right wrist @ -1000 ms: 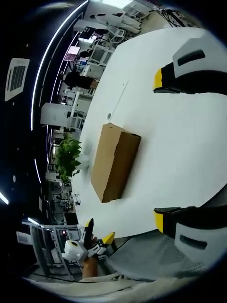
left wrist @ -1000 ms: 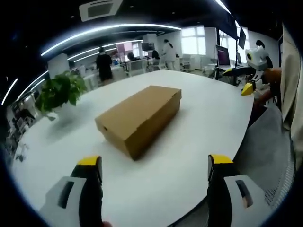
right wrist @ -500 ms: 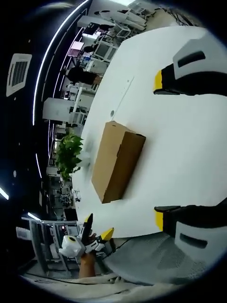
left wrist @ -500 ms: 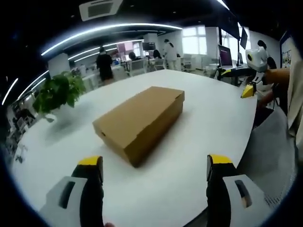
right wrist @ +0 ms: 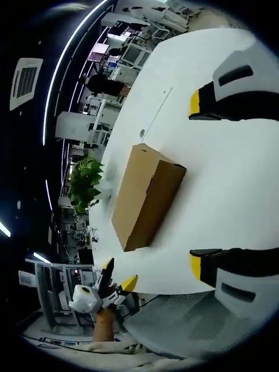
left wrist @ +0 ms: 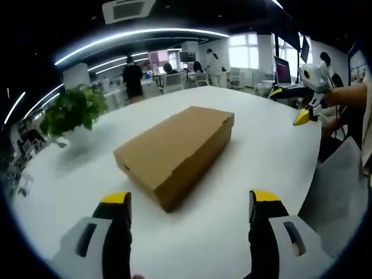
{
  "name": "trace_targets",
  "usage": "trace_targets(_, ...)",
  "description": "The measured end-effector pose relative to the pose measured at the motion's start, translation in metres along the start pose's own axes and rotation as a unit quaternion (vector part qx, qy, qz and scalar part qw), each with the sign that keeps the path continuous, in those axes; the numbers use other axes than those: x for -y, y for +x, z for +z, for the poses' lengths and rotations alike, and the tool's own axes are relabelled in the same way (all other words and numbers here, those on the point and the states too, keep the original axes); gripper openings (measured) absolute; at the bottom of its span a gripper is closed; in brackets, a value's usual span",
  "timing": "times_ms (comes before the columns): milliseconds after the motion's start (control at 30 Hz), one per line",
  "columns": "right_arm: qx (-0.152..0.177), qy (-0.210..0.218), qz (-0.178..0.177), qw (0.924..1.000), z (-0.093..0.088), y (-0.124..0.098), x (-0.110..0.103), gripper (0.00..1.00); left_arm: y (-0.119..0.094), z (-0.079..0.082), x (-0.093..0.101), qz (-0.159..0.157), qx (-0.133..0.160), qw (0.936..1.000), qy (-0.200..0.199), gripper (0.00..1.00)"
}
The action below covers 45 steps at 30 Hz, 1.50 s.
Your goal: Operate the shoe box by opening the lid, removing the specified soft item, and placing it in the target area until the item is outside and the box remains undamaged.
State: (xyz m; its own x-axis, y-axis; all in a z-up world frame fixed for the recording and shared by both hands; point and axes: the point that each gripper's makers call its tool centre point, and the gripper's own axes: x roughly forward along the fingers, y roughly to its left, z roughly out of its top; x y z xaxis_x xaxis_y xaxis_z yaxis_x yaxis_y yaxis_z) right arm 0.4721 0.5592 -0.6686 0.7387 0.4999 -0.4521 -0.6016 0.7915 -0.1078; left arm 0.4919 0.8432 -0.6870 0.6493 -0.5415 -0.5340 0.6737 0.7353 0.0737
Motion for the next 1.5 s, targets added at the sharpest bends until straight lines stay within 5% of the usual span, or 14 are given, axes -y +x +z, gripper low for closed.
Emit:
trace_targets(867, 0.008, -0.052, 0.054, 0.9971, 0.013, 0.076, 0.019, 0.64, 0.038, -0.010, -0.023, 0.033, -0.015, 0.9972, -0.065, 0.68)
trace_targets(1500, -0.010, -0.026, 0.073, 0.9969, 0.013, 0.121, 0.030, 0.50, 0.061, -0.013, -0.033, 0.056, -0.019, 0.9922, -0.110, 0.53)
